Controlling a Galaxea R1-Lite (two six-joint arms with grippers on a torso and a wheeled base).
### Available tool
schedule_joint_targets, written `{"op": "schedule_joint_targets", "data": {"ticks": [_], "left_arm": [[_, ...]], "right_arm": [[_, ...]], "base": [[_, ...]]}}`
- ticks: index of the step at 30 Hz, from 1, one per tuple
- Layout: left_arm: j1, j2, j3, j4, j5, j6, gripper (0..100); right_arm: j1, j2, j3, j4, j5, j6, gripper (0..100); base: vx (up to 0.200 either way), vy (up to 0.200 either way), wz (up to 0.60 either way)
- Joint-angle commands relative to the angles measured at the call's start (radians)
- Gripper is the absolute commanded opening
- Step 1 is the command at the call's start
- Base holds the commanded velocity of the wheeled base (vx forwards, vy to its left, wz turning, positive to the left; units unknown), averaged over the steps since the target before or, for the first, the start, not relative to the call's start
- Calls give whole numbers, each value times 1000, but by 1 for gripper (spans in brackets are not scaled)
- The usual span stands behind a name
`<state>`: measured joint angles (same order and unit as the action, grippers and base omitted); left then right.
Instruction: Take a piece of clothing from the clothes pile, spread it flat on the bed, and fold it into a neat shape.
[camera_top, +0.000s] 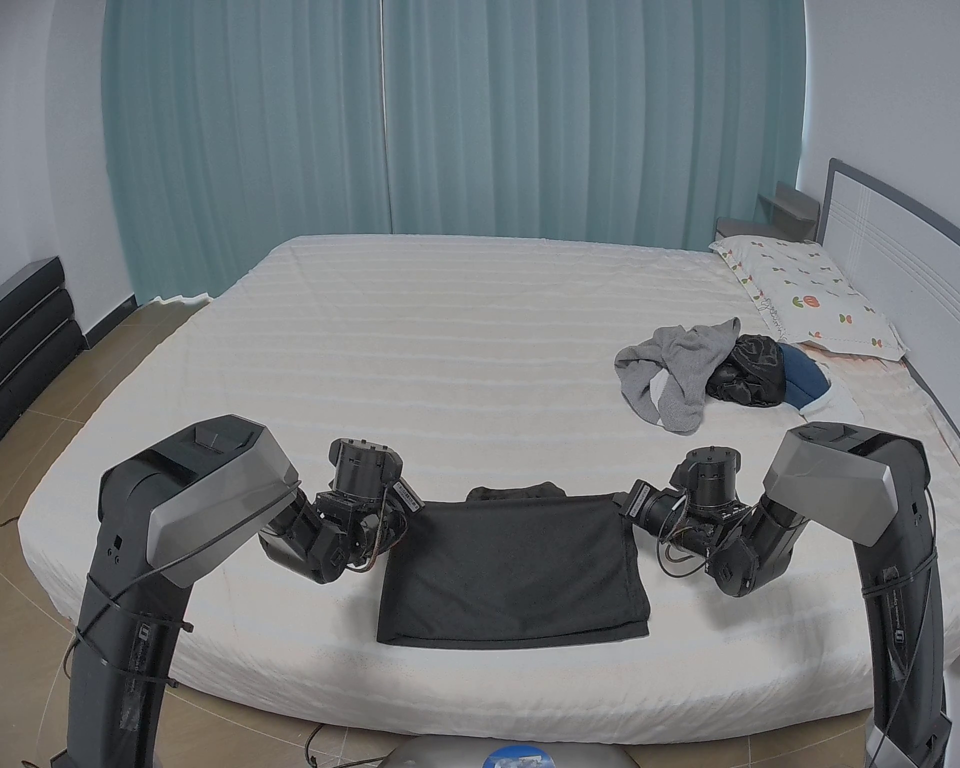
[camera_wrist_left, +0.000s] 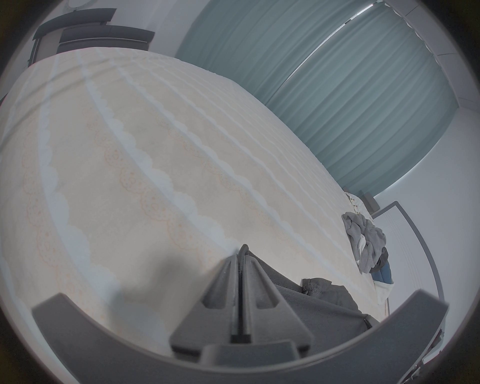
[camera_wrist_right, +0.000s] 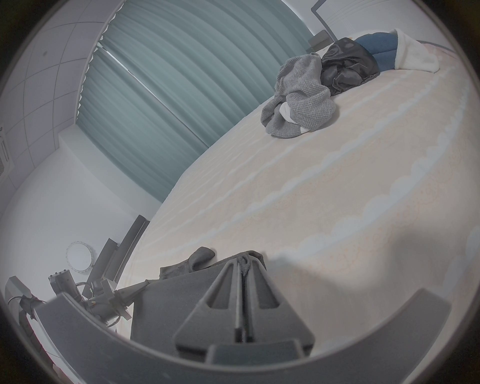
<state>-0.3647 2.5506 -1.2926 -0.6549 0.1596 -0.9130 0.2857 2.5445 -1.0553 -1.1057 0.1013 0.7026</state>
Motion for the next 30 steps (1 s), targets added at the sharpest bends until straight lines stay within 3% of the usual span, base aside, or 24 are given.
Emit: {"op": "schedule_joint_targets", "data": {"ticks": [1, 10, 18, 21, 25, 30], "left_arm": [[0, -4, 1, 1, -2, -1, 100], [32, -59, 41, 3, -6, -60, 100], [46, -198, 200, -5, -150, -121, 100], [46, -198, 206, -3, -152, -132, 100], [46, -190, 205, -3, -153, -132, 100], [43, -188, 203, 0, -152, -132, 100]], "right_arm": [[0, -3, 8, 0, 2, -2, 100], [-22, -116, 159, -20, 23, -5, 100], [-30, -285, 414, -17, 146, -38, 100], [-30, -316, 474, -8, 196, -72, 100], [-28, -305, 520, -17, 207, -109, 100], [-19, -303, 518, -17, 209, -110, 100]], "base": [[0, 0, 0], [0, 0, 0], [-50, 0, 0], [-200, 0, 0], [-200, 0, 0], [0, 0, 0]]}}
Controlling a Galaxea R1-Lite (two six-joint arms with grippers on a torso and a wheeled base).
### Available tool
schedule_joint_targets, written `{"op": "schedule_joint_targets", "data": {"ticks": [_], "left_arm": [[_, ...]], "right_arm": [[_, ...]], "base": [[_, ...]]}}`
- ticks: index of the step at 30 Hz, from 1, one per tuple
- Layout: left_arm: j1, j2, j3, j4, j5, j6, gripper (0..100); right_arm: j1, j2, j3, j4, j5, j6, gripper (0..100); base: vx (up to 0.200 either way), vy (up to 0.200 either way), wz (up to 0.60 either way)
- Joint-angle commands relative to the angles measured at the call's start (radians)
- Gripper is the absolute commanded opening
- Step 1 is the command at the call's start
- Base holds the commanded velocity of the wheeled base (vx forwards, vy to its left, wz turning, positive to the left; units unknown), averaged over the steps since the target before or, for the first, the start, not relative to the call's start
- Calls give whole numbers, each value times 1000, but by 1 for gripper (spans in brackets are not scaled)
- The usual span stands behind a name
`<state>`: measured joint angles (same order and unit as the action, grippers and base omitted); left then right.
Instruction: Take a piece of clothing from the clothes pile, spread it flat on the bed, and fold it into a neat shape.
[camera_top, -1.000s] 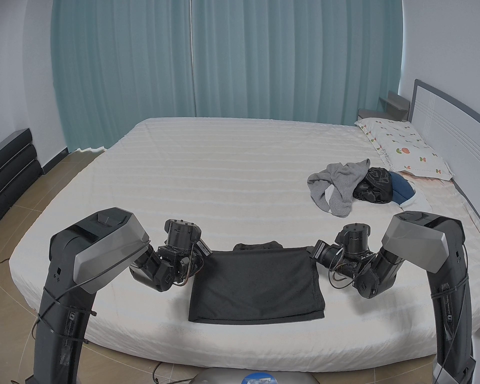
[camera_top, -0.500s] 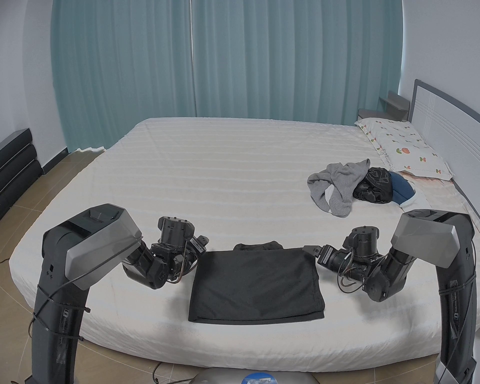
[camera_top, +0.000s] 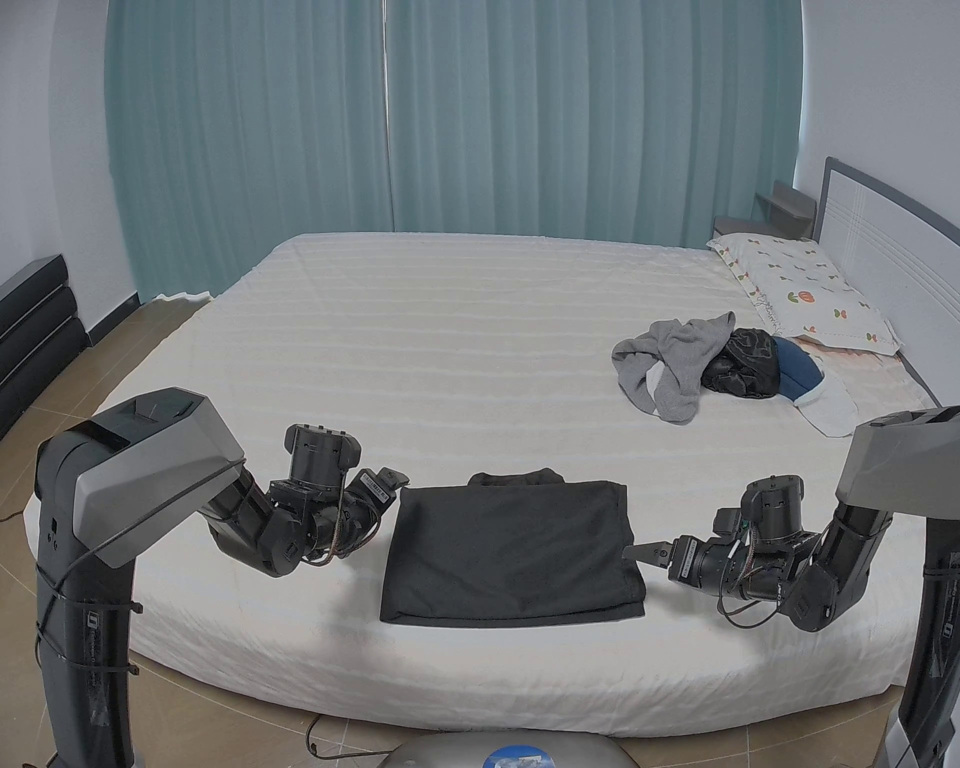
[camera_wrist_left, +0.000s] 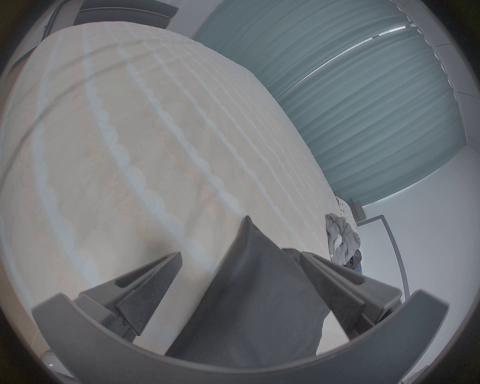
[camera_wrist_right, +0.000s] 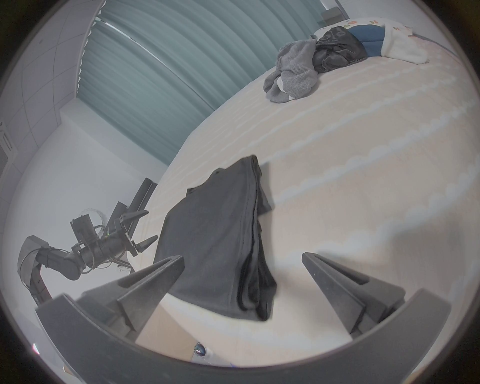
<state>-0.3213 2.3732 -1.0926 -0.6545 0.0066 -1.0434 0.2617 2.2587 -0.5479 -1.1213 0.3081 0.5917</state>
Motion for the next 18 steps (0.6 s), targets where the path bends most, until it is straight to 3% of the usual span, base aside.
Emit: {"op": "schedule_joint_targets", "data": {"ticks": [1, 18], "left_arm": [[-1, -11, 3, -1, 0, -1, 100], [1, -3, -7, 1, 0, -3, 100]], "right_arm": [[10, -2, 5, -3, 2, 0, 100], [45, 116, -149, 18, -7, 3, 100]], "base": [[0, 0, 0], [0, 0, 0]]}}
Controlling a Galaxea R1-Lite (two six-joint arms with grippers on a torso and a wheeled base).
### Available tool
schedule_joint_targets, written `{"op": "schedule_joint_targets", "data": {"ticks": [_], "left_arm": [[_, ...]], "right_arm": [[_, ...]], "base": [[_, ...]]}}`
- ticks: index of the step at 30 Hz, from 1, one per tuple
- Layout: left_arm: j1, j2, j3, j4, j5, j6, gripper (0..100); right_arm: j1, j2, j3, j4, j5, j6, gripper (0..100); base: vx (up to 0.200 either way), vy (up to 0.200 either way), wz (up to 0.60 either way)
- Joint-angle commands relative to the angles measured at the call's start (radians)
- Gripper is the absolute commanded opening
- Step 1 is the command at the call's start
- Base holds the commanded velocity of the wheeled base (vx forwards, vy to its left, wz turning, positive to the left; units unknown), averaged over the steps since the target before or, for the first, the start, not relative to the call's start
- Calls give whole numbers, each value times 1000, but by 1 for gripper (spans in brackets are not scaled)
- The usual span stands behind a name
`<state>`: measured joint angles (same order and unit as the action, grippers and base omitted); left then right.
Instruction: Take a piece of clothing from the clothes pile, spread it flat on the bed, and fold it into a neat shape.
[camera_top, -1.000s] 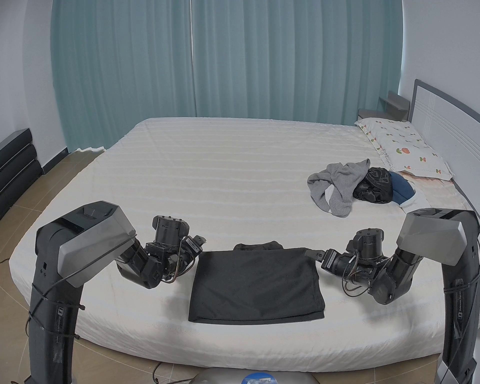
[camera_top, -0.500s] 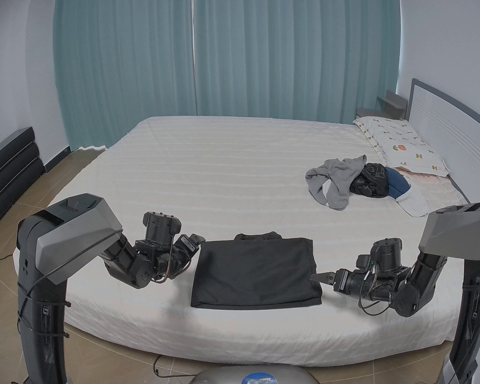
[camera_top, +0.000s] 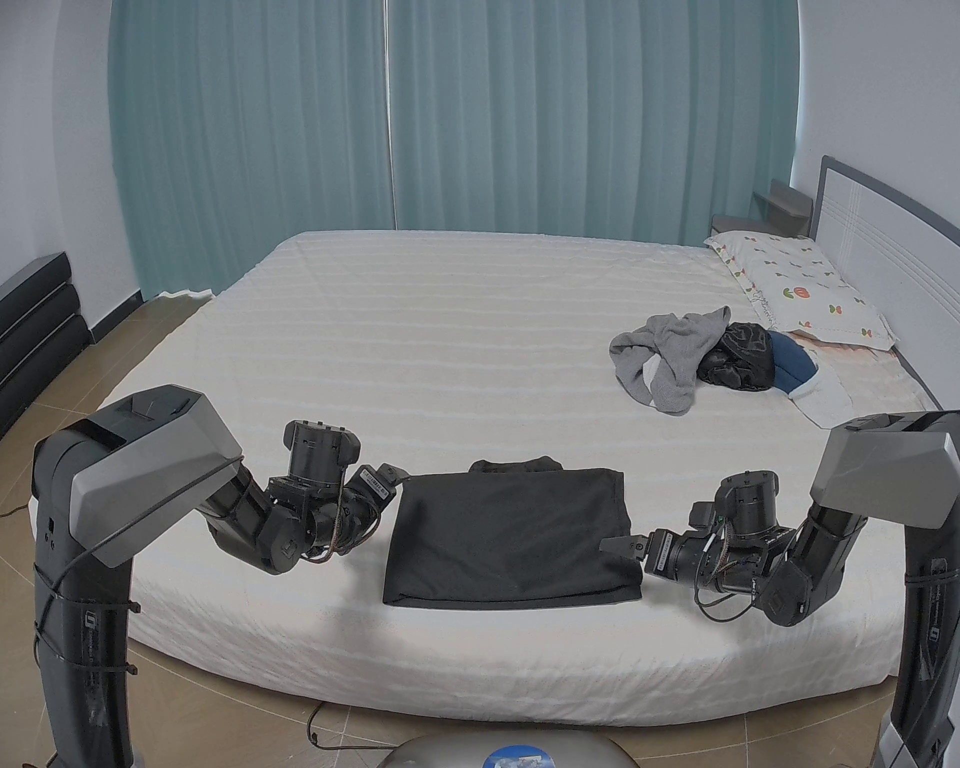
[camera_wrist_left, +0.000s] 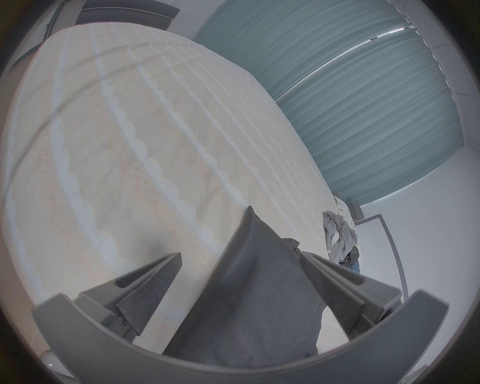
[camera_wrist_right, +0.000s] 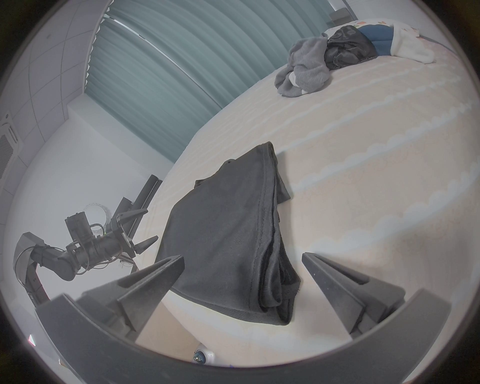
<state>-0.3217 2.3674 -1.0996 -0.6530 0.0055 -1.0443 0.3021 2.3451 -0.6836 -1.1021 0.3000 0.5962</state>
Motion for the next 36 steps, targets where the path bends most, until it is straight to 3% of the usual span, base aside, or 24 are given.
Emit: {"op": "schedule_joint_targets", "data": {"ticks": [1, 2, 12, 25, 26, 36], "left_arm": [[1, 3, 0, 0, 1, -2, 100], [1, 3, 0, 0, 1, -2, 100], [1, 3, 0, 1, 1, -2, 100], [1, 3, 0, 1, 1, 0, 100], [1, 3, 0, 1, 1, 0, 100], [3, 3, -3, 1, -1, 0, 100]], "right_arm": [[5, 31, -11, 1, -1, -3, 100], [5, 29, -7, 1, -1, -4, 0], [-18, -10, 67, 11, -1, -55, 0], [-18, -12, 68, 10, -1, -58, 0], [-18, -10, 68, 10, -1, -58, 100], [-37, -43, 76, -25, -1, -45, 100]], "base": [[0, 0, 0], [0, 0, 0], [0, 0, 0], [0, 0, 0], [0, 0, 0], [0, 0, 0]]}}
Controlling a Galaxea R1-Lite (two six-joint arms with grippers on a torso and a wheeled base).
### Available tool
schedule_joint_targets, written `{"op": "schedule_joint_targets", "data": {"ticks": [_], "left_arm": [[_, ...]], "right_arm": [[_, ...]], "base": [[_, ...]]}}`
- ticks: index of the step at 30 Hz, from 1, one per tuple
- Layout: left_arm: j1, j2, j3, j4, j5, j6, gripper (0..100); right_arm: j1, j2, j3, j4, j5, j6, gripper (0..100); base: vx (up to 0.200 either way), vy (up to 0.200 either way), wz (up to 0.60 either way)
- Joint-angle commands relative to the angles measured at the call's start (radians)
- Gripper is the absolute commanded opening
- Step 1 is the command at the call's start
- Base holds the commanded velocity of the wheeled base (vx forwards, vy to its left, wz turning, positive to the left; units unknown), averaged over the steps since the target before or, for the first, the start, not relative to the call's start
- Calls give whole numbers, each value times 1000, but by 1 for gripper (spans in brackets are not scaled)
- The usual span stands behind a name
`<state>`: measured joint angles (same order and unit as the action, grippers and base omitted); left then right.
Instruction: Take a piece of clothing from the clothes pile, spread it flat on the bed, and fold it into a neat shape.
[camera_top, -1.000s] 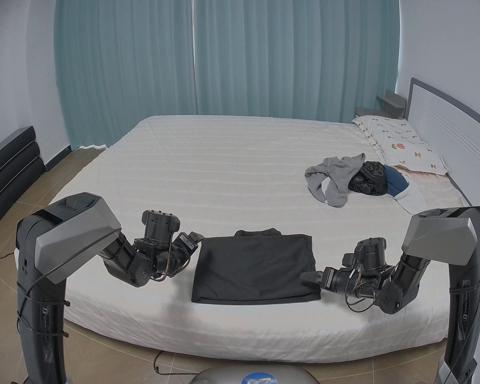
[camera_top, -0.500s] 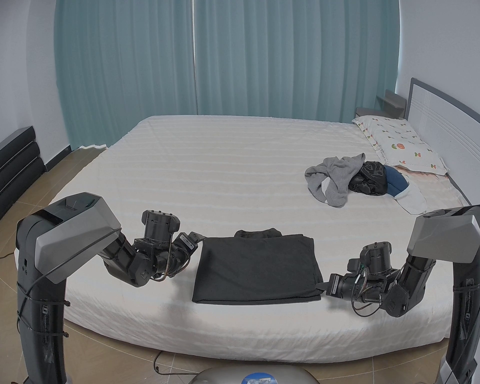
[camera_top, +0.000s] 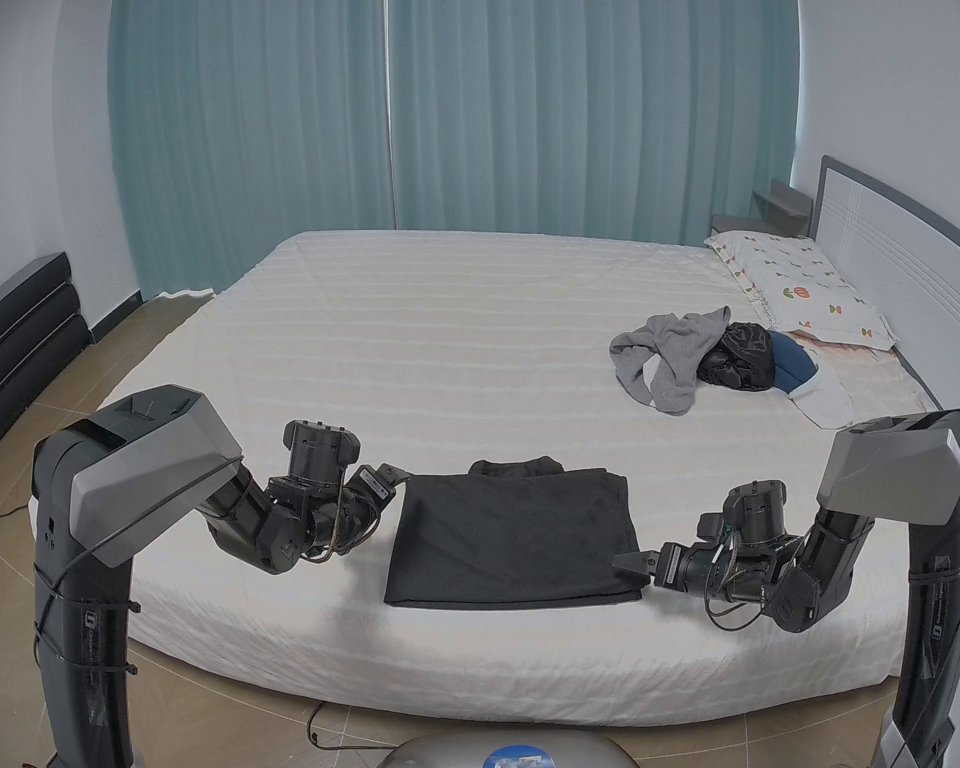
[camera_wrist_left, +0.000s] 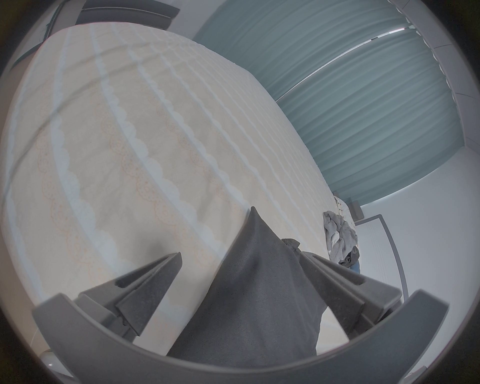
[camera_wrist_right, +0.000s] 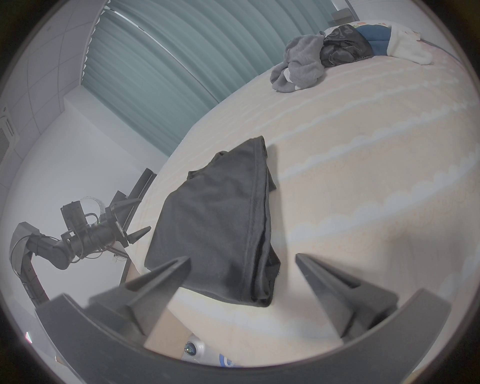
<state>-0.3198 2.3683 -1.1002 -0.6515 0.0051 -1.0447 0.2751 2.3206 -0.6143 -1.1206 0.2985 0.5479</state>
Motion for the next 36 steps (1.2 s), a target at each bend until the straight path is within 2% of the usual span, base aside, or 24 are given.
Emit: {"op": "schedule_joint_targets", "data": {"ticks": [1, 14, 20, 24, 28, 36], "left_arm": [[1, 2, -3, 0, -1, 0, 100], [-5, 16, -32, 4, -2, 9, 100], [-4, 39, -23, 7, -85, 166, 100], [-12, 51, -24, 6, -93, 195, 100], [-16, 88, -29, 4, -91, 285, 100], [-28, 131, -86, 6, -91, 304, 100]], "right_arm": [[-14, -18, 7, -8, 1, 4, 100], [-34, -23, -5, -15, 1, 7, 100], [-33, -18, -7, -15, 1, 6, 100], [-30, -15, -7, -15, 1, 6, 100], [-25, -12, -9, -15, -1, 6, 100], [-24, -9, -10, -15, -1, 6, 100]], "base": [[0, 0, 0], [0, 0, 0], [0, 0, 0], [0, 0, 0], [0, 0, 0], [0, 0, 0]]}}
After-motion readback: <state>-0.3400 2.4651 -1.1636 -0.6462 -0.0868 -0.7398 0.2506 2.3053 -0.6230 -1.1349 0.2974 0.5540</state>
